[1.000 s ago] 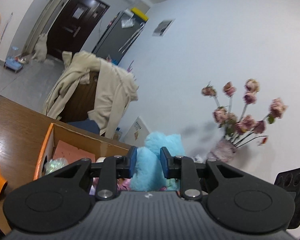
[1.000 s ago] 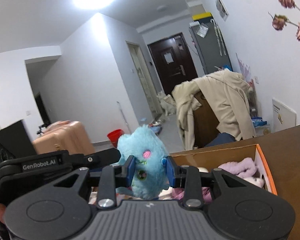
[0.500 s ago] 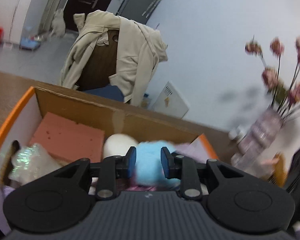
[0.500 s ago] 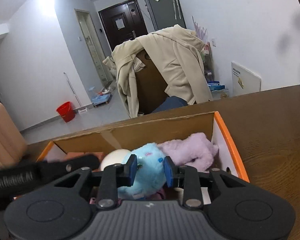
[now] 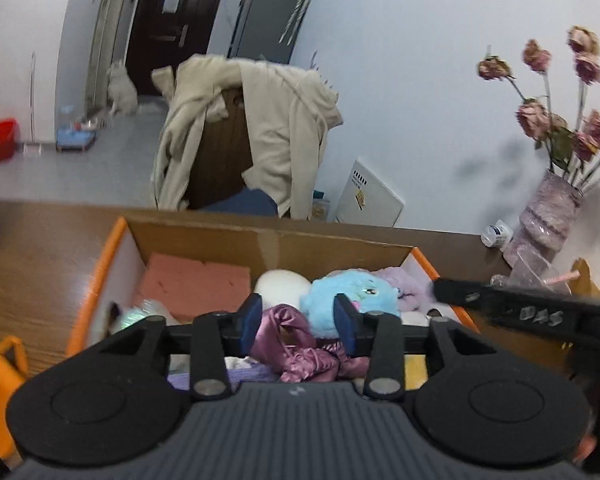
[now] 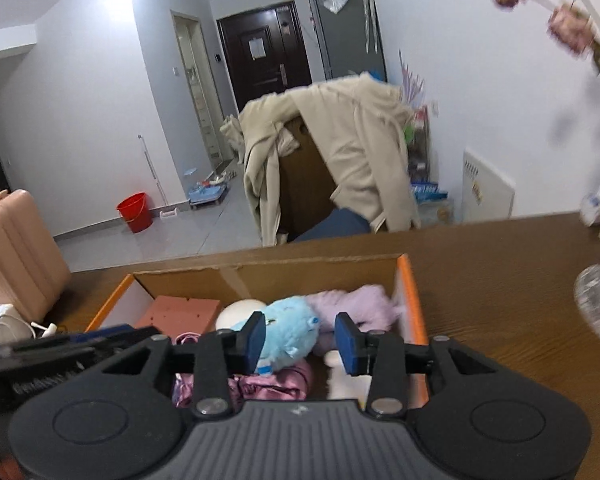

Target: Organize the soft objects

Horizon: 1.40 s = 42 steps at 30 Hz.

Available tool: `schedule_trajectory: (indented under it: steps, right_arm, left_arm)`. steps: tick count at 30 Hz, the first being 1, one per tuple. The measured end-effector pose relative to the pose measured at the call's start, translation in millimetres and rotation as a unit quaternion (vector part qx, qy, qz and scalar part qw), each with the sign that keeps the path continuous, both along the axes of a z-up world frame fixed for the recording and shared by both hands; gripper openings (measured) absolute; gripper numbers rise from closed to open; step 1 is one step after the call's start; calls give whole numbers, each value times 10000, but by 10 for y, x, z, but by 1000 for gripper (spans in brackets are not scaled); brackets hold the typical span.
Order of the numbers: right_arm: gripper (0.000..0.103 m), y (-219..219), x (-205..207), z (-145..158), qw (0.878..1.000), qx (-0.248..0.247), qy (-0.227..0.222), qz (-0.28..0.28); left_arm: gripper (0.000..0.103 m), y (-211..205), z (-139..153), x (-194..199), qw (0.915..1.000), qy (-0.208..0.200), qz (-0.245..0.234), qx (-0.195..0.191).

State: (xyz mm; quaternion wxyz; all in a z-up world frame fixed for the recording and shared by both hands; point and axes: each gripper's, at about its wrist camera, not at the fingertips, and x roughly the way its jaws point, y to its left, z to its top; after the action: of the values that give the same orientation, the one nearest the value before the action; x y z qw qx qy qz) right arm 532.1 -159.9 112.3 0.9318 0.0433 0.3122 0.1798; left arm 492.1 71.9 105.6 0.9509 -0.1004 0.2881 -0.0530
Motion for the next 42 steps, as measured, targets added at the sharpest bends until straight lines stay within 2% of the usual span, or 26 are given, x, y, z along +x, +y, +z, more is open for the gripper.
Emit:
schedule_trajectory:
  steps: [2, 3, 5, 7, 8, 9, 11, 13, 16, 18, 20, 24, 30, 38, 42]
  right_arm:
    - [54, -149, -206, 154, 9998, -111, -184, -22]
    - [57, -229, -319, 216, 9995, -159, -265, -73]
    - [58, -387, -522, 310, 9988, -248, -403, -161]
    - [61, -512, -749, 365, 9979, -290, -512, -279]
    - [65, -565, -851, 375, 9976, -288, -559, -305]
    - [67, -602, -951, 371, 9973, -281, -591, -327]
    - [70, -646, -1145, 337, 9967, -297, -664, -363]
    - [74, -656, -1344, 275, 9955, -303, -819, -355]
    - [100, -610, -1664, 124, 9871, -260, -1522, -429]
    - [102, -582, -1885, 6, 9757, -280, -2127, -451]
    - [102, -550, -2015, -80, 9712, -302, -2324, -429]
    - [102, -540, -2178, -151, 9722, -148, -2297, -425]
    - [103, -526, -2456, -165, 9736, -38, -2219, -537]
    - [103, -562, -3343, -443, 9726, -71, -2259, -552]
    - [103, -548, -3823, -620, 9716, -321, -2268, -599]
  left_arm:
    - [50, 11, 125, -211, 9992, -169, 64, 351]
    - [53, 18, 180, -309, 9984, -271, 91, 481]
    - [71, 29, 269, -530, 9961, -502, 130, 715]
    - [84, 19, 319, -739, 9931, -657, 265, 937]
    - [86, 3, 325, -850, 9914, -733, 316, 1040]
    - [86, -5, 323, -939, 9903, -810, 324, 1084]
    - [98, -21, 291, -1139, 9881, -981, 389, 1117]
    - [102, 2, 231, -1341, 9852, -1296, 482, 1015]
    - [103, 5, 124, -1604, 9800, -1724, 534, 843]
    - [103, -5, 36, -1733, 9764, -1915, 595, 795]
    - [103, -13, -43, -1843, 9754, -1978, 585, 780]
    - [103, -57, -129, -2012, 9742, -1957, 507, 1002]
    - [103, -53, -162, -2336, 9750, -1957, 581, 872]
    - [103, -101, -354, -3126, 9746, -2096, 480, 632]
    - [103, -152, -508, -3545, 9768, -2065, 278, 495]
